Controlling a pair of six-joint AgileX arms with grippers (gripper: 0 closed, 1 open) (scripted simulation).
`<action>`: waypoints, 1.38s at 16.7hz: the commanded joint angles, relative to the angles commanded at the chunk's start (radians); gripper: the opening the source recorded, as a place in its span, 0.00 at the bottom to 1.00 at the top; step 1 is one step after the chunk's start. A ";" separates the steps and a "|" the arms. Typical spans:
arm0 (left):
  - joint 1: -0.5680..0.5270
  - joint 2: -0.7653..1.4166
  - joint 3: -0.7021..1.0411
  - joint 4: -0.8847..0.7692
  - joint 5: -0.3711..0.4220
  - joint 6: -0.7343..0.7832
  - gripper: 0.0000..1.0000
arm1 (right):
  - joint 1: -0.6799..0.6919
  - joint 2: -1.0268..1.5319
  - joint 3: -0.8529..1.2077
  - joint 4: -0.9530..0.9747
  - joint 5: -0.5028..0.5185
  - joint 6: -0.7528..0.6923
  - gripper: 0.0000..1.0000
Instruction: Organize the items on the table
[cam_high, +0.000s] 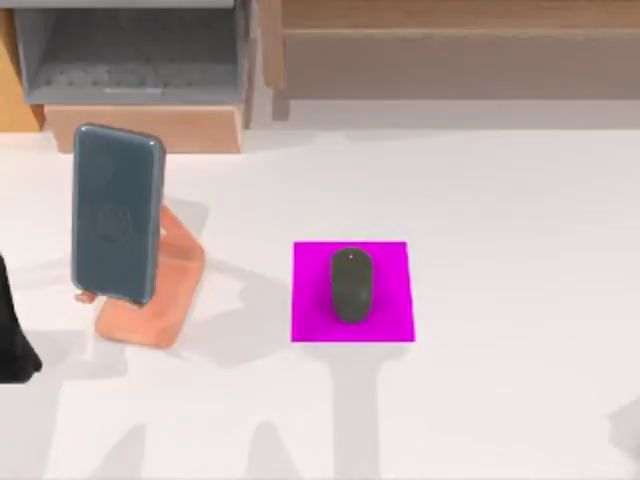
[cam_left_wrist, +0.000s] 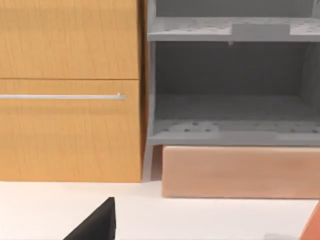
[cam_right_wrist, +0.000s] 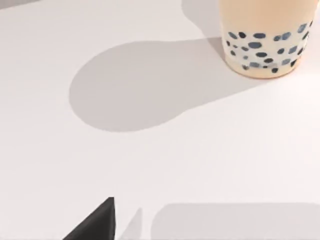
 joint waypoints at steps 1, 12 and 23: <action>0.000 0.000 0.000 0.000 0.000 0.000 1.00 | -0.016 0.067 0.020 0.056 -0.016 0.001 1.00; 0.000 0.000 0.000 0.000 0.000 0.000 1.00 | -0.052 0.639 0.371 0.617 -0.132 0.024 1.00; 0.000 0.000 0.000 0.000 0.000 0.000 1.00 | -0.030 0.779 0.483 0.763 -0.167 0.032 1.00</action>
